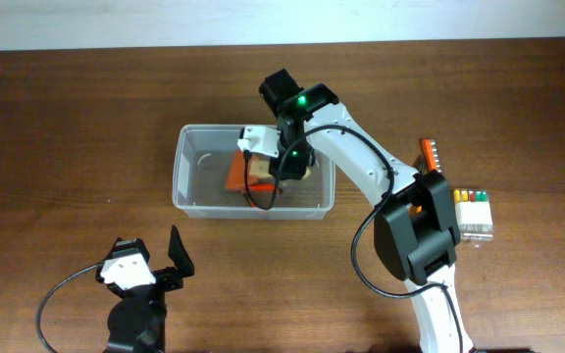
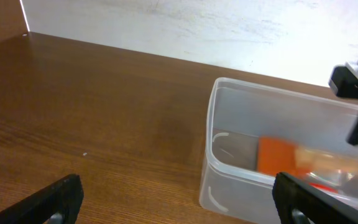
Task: Pack container
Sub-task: 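Carry the scraper into the container and open the right gripper, then move the right gripper back over the orange needle-nose pliers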
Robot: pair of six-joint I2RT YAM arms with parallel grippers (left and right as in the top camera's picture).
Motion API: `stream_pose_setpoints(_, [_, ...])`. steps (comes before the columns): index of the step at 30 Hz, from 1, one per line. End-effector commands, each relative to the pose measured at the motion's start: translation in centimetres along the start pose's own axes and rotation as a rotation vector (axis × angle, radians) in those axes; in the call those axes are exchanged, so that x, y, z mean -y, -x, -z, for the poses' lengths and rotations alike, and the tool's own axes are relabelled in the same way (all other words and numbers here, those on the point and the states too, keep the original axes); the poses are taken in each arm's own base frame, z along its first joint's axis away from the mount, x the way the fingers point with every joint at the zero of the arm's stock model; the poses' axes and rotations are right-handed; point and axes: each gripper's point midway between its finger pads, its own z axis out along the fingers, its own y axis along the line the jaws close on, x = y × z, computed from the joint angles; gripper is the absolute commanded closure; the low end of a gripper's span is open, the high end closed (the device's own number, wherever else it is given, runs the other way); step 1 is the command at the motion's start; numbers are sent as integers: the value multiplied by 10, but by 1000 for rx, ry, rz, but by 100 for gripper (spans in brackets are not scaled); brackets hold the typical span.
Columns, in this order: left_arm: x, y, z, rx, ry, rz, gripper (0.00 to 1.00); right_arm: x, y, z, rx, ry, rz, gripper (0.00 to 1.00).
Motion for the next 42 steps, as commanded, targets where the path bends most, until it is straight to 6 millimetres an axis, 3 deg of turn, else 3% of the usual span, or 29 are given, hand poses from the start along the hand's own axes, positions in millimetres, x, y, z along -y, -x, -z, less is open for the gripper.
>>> stream_pose_setpoints(1, [0,0,0,2,-1,-9,1,3,16,2,57,-19,-52,29])
stream_pose_setpoints(3, [0,0,0,2,-1,-9,1,8,22,5,81,-41,-102,22])
stream_pose_setpoints(5, [0,-1,0,2,-1,-9,1,11,24,10,87,-51,-138,22])
stream_pose_setpoints(8, [0,-1,0,2,-1,-9,1,19,27,33,91,-99,-244,20])
stream_pose_setpoints(13, [0,0,0,2,-1,-9,1,43,17,108,113,-249,-538,12])
stream_pose_setpoints(17, [0,0,0,2,-1,-9,1,50,-10,172,144,-305,-724,3])
stream_pose_setpoints(21, [0,0,0,2,-1,-9,1,60,-42,213,180,-343,-870,1])
stream_pose_setpoints(27, [0,-1,0,2,-1,-9,1,80,-104,234,164,-384,-1070,1])
stream_pose_setpoints(34, [0,0,0,2,-1,-9,1,62,-191,240,9,-323,-1321,1])
stream_pose_setpoints(37, [0,0,0,2,-1,-9,1,54,-215,242,-43,-309,-1377,2])
stream_pose_setpoints(42, [0,0,0,2,-1,-9,1,53,-229,247,-54,-328,-1409,1])
